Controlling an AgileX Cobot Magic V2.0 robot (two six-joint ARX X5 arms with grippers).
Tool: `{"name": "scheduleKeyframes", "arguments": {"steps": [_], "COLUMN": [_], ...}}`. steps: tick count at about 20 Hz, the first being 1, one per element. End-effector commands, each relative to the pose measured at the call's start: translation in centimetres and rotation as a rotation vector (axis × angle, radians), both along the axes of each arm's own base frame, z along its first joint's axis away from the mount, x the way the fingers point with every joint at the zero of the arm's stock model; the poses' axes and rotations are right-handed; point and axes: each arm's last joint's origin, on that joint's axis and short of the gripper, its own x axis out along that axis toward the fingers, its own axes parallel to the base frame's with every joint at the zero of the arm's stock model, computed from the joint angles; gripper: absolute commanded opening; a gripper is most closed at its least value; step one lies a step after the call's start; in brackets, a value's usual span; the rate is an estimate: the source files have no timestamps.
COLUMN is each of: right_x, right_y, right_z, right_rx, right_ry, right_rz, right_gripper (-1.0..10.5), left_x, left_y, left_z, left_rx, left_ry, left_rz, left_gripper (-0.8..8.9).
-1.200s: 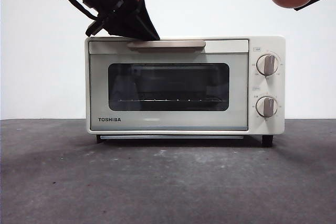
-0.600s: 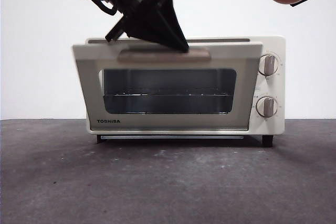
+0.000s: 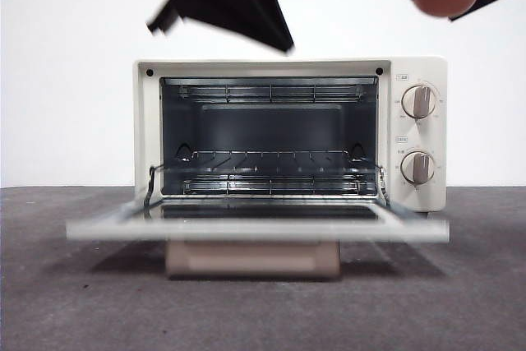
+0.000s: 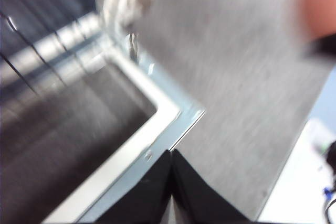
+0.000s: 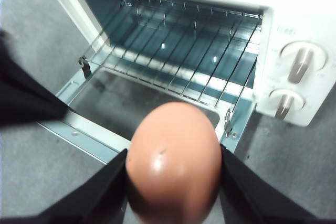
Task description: Eggoven
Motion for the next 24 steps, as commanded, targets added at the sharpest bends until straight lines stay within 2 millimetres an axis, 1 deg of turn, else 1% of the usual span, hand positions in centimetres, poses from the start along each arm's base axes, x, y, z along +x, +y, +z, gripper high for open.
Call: {"name": "scheduleKeyframes", "arguments": {"steps": [1,3,5,7,10,13,15,19,21,24], "right_x": [0.9,2.0,3.3,4.5,6.8,8.9,10.2,11.9,12.4,12.7], "right_y": [0.8,1.5,2.3,3.2,4.5,5.8,6.5,7.4,7.4,7.5], "right_z": [-0.1,-0.5,-1.2,-2.2,-3.6,-5.5,-7.0,-9.3,-9.8,-9.9], "right_rx": [0.018,0.047,0.058,0.068,0.084,0.112,0.115,0.08,0.07,0.069], "right_ry": [0.01,0.029,0.043,0.07,0.062,0.072,0.077,0.067,0.051,0.029], "right_rz": [0.03,0.057,0.062,0.069,0.062,0.038,0.034,-0.019,-0.042,-0.062], "right_gripper": [0.0,0.0,0.0,0.0,0.0,0.0,0.0,0.0,0.0,0.0], "left_x": [-0.1,-0.3,-0.7,-1.3,-2.5,-4.2,-5.3,-7.0,-7.7,-8.2], "left_y": [1.1,2.8,5.0,7.1,10.5,13.1,14.2,15.2,15.4,15.6], "left_z": [1.4,2.3,2.6,2.0,0.3,-1.2,-1.7,-1.2,-1.0,-0.9], "left_rx": [-0.042,-0.07,-0.084,-0.082,-0.091,-0.123,-0.161,-0.196,-0.199,-0.199], "left_ry": [-0.023,-0.048,-0.064,-0.067,-0.053,-0.036,-0.026,-0.054,-0.061,-0.059], "left_rz": [0.036,0.08,0.132,0.187,0.28,0.323,0.317,0.309,0.308,0.309], "left_gripper": [0.07,0.07,0.07,0.06,0.06,0.06,0.06,0.06,0.06,0.06]}}
